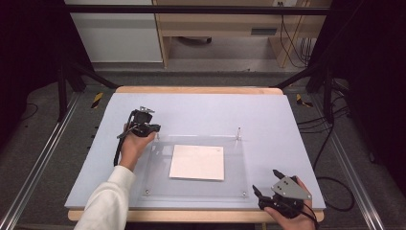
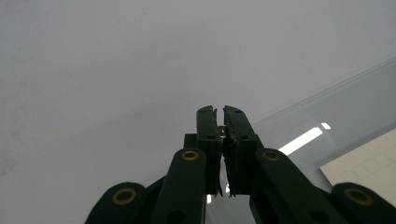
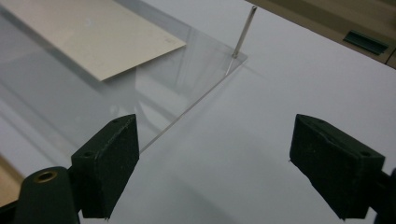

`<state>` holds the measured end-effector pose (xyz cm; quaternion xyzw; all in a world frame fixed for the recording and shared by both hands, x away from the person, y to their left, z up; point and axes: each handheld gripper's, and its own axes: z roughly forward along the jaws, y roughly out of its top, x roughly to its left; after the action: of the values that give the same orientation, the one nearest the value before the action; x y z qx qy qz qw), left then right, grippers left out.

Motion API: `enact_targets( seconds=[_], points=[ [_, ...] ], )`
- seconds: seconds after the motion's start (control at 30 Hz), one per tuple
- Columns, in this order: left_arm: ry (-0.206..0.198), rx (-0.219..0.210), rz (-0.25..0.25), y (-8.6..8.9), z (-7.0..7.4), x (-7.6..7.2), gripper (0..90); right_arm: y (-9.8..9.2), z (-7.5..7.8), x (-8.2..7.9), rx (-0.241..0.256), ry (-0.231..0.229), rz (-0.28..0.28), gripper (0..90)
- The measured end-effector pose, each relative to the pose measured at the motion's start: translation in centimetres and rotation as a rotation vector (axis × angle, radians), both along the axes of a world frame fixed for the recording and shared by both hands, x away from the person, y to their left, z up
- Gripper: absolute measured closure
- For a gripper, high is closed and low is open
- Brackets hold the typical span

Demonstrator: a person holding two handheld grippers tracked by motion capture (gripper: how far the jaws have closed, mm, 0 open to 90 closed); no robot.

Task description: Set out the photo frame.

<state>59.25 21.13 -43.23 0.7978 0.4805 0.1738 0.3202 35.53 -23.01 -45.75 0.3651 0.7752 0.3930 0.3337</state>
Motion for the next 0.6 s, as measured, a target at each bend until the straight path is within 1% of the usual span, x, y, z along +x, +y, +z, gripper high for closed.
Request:
enact_targets(
  seconds=[0.13,0.23,0.33,0.37,0.43,0.5,0.6],
  points=[
    [0.008,-0.005,0.003,0.0,0.0,0.2,84.8,0.6,-0.6,-0.8,-0.047,-0.003,0.047,15.9],
    [0.011,-0.004,0.000,0.0,0.0,0.4,84.7,1.1,-1.0,-1.0,-0.064,0.011,0.073,14.9],
    [0.017,-0.007,-0.001,0.0,0.0,0.5,84.7,1.8,-1.5,-1.2,-0.078,0.014,0.101,14.7],
    [0.019,-0.009,0.000,0.0,0.0,0.5,84.7,2.0,-1.7,-1.3,-0.090,0.010,0.111,14.7],
    [0.021,-0.002,-0.002,0.0,0.0,0.5,84.7,2.3,-2.0,-1.3,-0.097,0.020,0.118,14.8],
    [0.027,-0.003,-0.002,0.0,0.1,0.6,84.7,2.5,-2.3,-1.3,-0.115,0.023,0.120,14.8],
    [0.032,0.002,-0.004,0.0,0.1,0.7,84.7,2.7,-2.4,-1.2,-0.120,0.023,0.117,15.0]
  ],
)
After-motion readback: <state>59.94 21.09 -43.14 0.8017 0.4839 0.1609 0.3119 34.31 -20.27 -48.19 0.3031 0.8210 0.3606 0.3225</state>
